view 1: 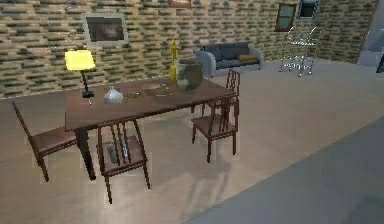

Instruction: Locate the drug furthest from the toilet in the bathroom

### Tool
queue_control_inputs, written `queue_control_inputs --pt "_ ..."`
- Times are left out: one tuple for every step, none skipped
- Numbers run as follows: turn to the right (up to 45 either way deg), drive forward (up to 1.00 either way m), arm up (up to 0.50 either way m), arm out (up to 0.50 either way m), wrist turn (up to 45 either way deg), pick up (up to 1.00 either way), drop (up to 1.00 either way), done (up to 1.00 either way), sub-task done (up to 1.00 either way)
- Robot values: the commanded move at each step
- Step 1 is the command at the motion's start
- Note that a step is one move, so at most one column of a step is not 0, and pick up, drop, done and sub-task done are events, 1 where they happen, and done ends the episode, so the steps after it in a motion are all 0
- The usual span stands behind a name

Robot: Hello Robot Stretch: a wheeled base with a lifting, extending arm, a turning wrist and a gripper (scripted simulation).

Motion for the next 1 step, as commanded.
queue_control_inputs --pt "3.0 0.0 0.0 0.0 0.0 0.0 0.0 0.0 0.0"
